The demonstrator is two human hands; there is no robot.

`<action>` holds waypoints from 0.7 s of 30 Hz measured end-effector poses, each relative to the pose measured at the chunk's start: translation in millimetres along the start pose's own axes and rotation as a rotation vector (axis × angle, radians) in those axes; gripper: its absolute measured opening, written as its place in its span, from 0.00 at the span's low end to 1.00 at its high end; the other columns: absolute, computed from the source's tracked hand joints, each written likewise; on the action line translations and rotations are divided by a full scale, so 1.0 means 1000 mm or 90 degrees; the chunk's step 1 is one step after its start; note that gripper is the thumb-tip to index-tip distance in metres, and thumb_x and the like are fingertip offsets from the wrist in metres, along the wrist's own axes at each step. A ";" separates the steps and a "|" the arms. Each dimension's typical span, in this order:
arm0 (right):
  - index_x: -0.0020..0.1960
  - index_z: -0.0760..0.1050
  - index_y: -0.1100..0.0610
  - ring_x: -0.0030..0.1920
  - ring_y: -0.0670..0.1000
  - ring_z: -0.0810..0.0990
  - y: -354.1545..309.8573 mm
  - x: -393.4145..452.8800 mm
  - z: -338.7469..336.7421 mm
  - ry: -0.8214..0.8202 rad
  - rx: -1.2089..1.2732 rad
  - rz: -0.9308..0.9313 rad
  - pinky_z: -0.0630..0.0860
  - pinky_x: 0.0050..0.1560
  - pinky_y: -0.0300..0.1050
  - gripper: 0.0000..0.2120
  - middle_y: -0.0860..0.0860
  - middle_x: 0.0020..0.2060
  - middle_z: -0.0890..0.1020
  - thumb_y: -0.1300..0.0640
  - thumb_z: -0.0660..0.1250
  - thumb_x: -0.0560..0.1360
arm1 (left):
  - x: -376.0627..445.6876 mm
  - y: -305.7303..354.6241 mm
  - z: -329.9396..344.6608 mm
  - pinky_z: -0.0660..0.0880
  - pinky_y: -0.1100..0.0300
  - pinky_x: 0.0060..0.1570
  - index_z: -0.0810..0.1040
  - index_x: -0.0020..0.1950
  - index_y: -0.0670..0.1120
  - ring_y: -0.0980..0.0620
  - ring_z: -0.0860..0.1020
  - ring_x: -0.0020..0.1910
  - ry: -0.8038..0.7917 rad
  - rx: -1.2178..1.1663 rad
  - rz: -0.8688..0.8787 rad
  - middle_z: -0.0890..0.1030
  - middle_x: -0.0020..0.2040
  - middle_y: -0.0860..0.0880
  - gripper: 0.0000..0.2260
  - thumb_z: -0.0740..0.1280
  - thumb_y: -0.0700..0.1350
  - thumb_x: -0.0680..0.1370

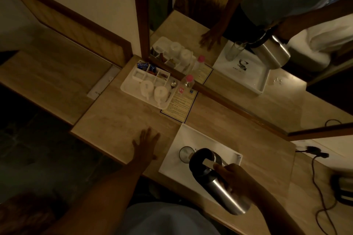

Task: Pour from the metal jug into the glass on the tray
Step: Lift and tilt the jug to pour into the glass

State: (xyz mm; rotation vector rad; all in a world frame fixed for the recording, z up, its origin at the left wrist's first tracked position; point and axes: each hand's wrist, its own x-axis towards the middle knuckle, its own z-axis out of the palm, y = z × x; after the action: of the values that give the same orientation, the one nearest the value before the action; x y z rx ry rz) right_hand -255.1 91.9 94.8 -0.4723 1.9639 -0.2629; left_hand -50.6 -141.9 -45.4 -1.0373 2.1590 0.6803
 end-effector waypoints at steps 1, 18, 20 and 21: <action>0.37 0.79 0.51 0.23 0.42 0.75 -0.002 -0.001 0.000 -0.003 -0.018 -0.012 0.73 0.26 0.33 0.21 0.46 0.22 0.80 0.43 0.58 0.81 | 0.000 0.000 0.000 0.52 0.29 0.79 0.44 0.85 0.59 0.40 0.38 0.85 -0.001 0.002 -0.001 0.35 0.85 0.46 0.46 0.74 0.53 0.78; 0.40 0.82 0.59 0.23 0.44 0.74 -0.012 -0.010 0.000 0.002 0.027 0.035 0.71 0.24 0.34 0.25 0.47 0.20 0.78 0.42 0.59 0.81 | 0.001 0.000 -0.001 0.52 0.28 0.79 0.42 0.85 0.59 0.40 0.38 0.85 -0.005 0.014 0.000 0.34 0.84 0.45 0.47 0.74 0.54 0.78; 0.40 0.82 0.59 0.23 0.44 0.74 -0.014 -0.010 -0.001 0.003 0.023 0.033 0.72 0.25 0.35 0.25 0.47 0.21 0.78 0.42 0.58 0.81 | 0.001 0.000 -0.001 0.52 0.28 0.79 0.42 0.85 0.59 0.40 0.38 0.85 -0.007 0.013 -0.001 0.34 0.84 0.45 0.47 0.74 0.54 0.78; 0.40 0.82 0.59 0.23 0.44 0.74 -0.014 -0.011 -0.001 0.003 0.021 0.032 0.72 0.25 0.34 0.25 0.47 0.20 0.78 0.42 0.58 0.81 | 0.001 0.000 -0.001 0.52 0.28 0.79 0.42 0.85 0.59 0.40 0.38 0.85 -0.008 0.014 -0.001 0.34 0.84 0.45 0.47 0.74 0.54 0.78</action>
State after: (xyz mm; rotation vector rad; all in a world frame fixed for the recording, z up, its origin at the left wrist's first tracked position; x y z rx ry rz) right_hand -248.8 83.6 109.3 -0.4016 1.9709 -0.2646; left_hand -51.1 -143.1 -45.5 -1.0204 2.1504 0.6587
